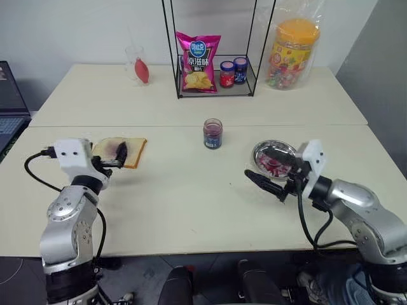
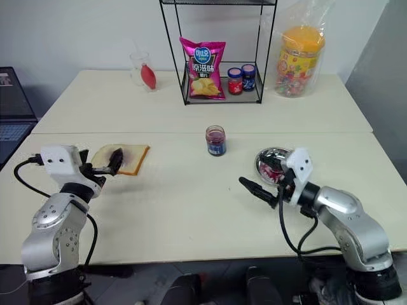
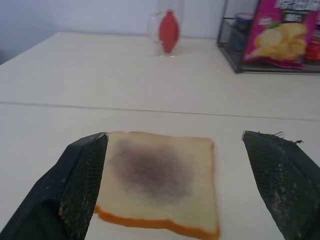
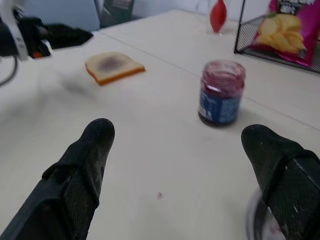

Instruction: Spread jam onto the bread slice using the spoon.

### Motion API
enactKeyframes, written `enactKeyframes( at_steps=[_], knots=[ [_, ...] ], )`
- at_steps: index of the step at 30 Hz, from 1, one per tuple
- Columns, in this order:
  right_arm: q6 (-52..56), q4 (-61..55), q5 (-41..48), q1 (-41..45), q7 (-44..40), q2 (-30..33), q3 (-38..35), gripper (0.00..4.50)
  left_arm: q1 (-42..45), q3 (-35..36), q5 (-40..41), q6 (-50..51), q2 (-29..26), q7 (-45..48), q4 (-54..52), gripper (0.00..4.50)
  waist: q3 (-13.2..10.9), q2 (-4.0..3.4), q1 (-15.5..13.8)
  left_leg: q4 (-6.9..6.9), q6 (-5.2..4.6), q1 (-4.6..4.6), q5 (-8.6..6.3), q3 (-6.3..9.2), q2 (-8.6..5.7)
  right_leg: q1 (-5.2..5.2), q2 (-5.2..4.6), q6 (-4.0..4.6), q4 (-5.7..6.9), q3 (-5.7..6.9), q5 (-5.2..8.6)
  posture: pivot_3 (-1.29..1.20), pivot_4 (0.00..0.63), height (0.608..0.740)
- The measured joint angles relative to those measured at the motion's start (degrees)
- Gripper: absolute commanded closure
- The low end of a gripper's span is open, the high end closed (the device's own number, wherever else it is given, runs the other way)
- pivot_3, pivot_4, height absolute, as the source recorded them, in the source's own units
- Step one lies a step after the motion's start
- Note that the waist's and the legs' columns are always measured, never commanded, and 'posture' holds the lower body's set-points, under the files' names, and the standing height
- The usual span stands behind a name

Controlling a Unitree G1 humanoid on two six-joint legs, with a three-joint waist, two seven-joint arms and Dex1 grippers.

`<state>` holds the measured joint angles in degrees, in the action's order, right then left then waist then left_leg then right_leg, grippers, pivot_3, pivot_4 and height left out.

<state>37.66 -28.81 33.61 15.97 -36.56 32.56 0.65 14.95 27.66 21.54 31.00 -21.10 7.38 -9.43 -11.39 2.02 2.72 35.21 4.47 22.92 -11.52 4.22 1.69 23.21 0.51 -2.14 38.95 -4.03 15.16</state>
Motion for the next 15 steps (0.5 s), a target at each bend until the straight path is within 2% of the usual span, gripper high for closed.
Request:
enactKeyframes(
  at_steps=[3, 7, 15],
  knots=[
    [3.7, -0.2, -0.4, 4.6, -0.9, 0.8, 4.6, 0.02, 7.4, 4.1, 1.3, 2.5, 0.7, -6.3, 8.4, 0.0, 0.0, 0.06, -0.1, 0.06, 0.0, -0.01, 0.0, 0.06, -0.01, -0.04, 0.01, -0.03, 0.0, 0.05, -0.03, 0.0, 0.15, 0.74],
    [7.2, 1.4, -1.5, 7.8, -0.9, 0.9, 8.3, 0.02, 10.7, 5.6, 1.7, 2.5, 1.3, -9.9, 15.8, 0.0, 0.1, 0.13, -0.2, 0.05, 0.01, 0.07, 0.0, 0.04, -0.02, -0.03, -0.01, -0.04, -0.08, 0.03, -0.03, 0.0, 0.15, 0.74],
    [9.5, 2.1, -1.6, 10.0, -2.3, 1.8, 9.8, 0.02, 17.3, 6.3, 1.0, 1.3, -0.1, -13.2, 28.6, 0.0, 0.1, 0.15, -0.7, 0.06, 0.01, 0.06, 0.0, 0.09, -0.01, 0.0, 0.0, -0.04, 0.0, 0.1, -0.04, 0.0, 0.15, 0.74]
  ],
)
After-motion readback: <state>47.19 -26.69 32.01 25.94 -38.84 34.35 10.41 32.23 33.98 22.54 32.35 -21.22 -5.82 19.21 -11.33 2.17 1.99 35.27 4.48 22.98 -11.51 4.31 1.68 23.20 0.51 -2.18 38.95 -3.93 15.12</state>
